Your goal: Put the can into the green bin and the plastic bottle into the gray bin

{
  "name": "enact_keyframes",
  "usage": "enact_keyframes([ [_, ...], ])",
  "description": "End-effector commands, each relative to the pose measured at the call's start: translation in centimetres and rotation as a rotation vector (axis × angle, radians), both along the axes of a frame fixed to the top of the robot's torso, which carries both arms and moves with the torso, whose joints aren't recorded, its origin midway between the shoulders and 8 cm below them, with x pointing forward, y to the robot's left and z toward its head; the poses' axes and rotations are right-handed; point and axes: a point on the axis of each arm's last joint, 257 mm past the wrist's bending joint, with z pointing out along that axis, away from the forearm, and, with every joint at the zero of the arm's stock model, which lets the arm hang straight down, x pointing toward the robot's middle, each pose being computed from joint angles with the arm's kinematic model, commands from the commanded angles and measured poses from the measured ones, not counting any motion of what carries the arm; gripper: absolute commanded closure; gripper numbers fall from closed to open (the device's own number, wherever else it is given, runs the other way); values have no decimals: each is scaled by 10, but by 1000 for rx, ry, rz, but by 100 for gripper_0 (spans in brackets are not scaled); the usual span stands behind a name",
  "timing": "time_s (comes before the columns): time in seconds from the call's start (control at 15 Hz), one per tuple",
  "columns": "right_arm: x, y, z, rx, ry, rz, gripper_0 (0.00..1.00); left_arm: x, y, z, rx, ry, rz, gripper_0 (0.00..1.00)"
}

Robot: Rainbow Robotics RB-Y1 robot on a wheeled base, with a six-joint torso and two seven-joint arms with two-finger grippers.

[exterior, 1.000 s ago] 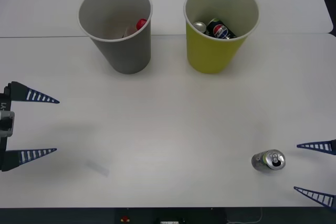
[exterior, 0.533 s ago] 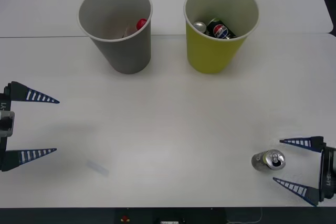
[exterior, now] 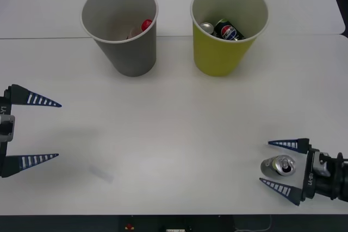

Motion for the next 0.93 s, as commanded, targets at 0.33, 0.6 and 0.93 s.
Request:
enact_keyframes([
  [0.33, 2, 1, 1, -1, -7, 3, 100, 0, 0, 0, 0, 0, 0, 0],
  [0.6, -1, 4, 4, 10, -4, 17, 100, 0, 0, 0, 0, 0, 0, 0],
  [0.93, 3, 3, 15, 29, -13, 21, 100, 0, 0, 0, 0, 0, 0, 0],
])
